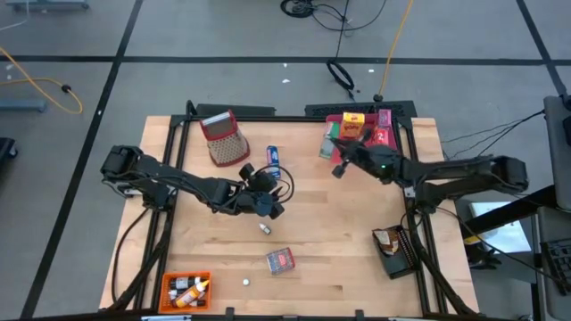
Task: Pick & Place Kitchen Items
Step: Put the green cereal box into the pink bin
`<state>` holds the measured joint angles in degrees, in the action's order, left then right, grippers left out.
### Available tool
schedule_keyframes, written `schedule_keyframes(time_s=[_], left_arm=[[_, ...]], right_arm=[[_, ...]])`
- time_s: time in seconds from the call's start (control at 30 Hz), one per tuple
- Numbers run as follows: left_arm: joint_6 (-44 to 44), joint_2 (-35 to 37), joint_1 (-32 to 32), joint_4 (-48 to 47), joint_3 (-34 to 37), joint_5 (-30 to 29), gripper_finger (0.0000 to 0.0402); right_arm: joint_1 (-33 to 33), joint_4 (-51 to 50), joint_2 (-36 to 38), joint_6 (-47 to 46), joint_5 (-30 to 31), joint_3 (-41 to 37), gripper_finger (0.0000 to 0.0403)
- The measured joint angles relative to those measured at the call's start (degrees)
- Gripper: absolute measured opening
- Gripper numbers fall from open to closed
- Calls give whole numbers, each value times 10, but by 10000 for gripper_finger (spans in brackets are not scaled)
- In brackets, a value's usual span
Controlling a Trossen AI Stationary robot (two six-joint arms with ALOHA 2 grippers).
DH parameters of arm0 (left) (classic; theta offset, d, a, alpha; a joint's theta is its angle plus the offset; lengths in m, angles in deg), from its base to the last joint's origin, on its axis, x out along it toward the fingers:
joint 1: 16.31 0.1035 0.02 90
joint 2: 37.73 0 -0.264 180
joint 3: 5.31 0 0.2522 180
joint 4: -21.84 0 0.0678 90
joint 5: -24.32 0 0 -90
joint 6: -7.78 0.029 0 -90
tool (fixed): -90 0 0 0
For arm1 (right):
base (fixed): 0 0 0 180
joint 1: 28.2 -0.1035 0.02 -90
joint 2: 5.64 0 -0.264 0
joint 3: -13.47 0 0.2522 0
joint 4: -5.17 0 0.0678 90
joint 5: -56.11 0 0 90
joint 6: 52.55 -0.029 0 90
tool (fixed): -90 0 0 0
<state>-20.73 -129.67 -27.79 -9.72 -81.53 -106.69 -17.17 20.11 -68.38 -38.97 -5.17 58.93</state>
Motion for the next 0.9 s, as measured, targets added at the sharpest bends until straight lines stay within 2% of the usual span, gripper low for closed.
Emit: schedule_keyframes(time_s=[0.23,0.4,0.9], left_arm=[[-1,0,0,1,0,0,186],[-2,0,0,1,0,0,186],[1,0,0,7,0,0,186]], right_arm=[[43,-4,90,-1,0,-63,0],[80,-4,128,9,-2,-93,0],[179,-45,138,37,-4,-121,0]])
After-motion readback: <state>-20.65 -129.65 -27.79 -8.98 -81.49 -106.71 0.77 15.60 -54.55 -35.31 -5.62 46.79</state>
